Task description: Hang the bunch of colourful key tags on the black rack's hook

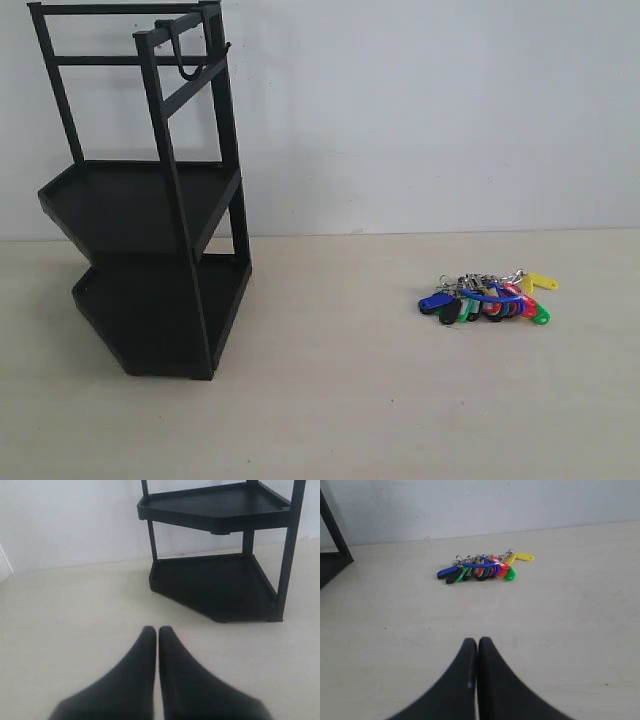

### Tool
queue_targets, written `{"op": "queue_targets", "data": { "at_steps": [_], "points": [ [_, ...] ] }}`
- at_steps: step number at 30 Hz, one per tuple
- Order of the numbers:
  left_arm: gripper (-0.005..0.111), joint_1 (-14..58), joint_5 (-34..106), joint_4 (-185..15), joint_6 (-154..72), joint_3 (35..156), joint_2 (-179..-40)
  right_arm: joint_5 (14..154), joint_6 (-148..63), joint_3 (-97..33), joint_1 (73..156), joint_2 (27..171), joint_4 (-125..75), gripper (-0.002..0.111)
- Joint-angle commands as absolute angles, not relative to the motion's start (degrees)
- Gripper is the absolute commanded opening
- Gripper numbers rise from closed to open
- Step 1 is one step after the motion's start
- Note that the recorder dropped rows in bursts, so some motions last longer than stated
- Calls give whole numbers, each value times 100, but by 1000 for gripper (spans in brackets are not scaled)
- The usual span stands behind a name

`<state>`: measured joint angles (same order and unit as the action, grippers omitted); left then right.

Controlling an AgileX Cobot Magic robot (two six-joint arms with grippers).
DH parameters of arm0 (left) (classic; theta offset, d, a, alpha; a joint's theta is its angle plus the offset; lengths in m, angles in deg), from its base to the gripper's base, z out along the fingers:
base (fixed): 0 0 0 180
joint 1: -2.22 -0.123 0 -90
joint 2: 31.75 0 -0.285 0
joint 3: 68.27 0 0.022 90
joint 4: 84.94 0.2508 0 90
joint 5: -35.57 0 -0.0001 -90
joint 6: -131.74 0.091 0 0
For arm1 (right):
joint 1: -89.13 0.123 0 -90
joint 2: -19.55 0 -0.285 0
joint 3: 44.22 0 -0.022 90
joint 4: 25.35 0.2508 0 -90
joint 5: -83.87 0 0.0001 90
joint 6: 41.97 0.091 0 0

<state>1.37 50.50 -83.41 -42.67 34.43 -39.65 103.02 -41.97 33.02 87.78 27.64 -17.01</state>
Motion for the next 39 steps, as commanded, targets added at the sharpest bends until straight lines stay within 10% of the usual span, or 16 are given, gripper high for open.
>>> {"op": "queue_targets", "data": {
  "at_steps": [1,39],
  "points": [
    [4,144,4994,-8361,-4271,3451,-3953,10292,-4227,3300,8745,2734,-1709,0],
    [4,144,4994,-8361,-4271,3451,-3953,9590,-4197,3300,8745,2734,-1709,0]
  ]
}}
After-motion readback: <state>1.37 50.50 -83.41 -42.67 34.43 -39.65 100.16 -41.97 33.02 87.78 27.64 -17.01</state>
